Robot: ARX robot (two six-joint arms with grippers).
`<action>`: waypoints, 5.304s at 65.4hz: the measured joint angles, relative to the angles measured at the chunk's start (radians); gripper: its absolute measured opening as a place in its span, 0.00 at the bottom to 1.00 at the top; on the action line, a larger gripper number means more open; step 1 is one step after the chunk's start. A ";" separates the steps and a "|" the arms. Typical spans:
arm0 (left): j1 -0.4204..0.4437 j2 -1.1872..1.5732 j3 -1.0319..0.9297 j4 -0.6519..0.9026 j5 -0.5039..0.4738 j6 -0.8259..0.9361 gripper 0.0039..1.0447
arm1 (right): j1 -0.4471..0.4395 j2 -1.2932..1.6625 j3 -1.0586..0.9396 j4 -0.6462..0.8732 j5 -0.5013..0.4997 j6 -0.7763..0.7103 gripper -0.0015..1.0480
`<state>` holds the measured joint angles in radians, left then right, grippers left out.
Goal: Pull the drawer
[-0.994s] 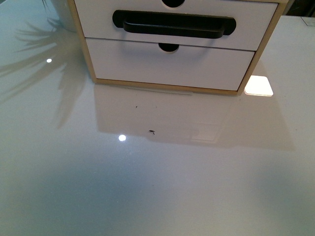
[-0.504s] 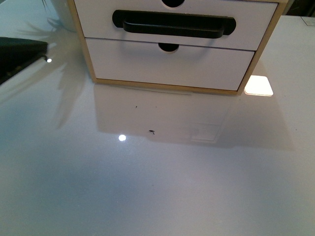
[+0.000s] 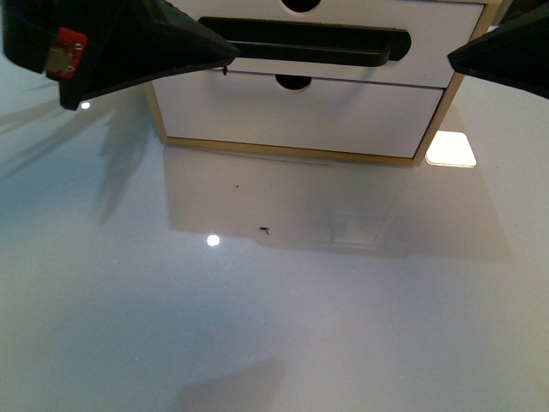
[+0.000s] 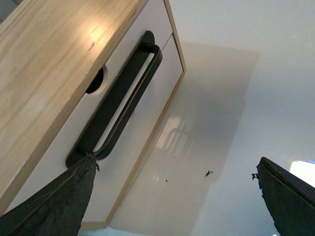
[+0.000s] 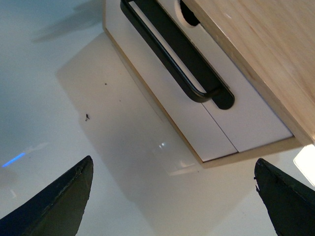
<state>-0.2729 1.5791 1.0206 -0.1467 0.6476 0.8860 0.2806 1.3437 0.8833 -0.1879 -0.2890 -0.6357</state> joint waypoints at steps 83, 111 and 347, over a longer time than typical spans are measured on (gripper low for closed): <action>-0.098 0.355 0.303 -0.180 -0.072 0.187 0.93 | 0.047 0.338 0.234 -0.037 -0.068 -0.125 0.91; -0.098 0.402 0.338 -0.161 -0.096 0.188 0.93 | 0.045 0.397 0.279 -0.007 -0.071 -0.124 0.91; -0.045 0.476 0.414 -0.334 -0.126 0.412 0.93 | 0.017 0.571 0.431 -0.291 -0.159 -0.420 0.91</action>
<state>-0.3176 2.0548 1.4349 -0.4809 0.5217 1.2980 0.2977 1.9152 1.3148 -0.4786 -0.4480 -1.0561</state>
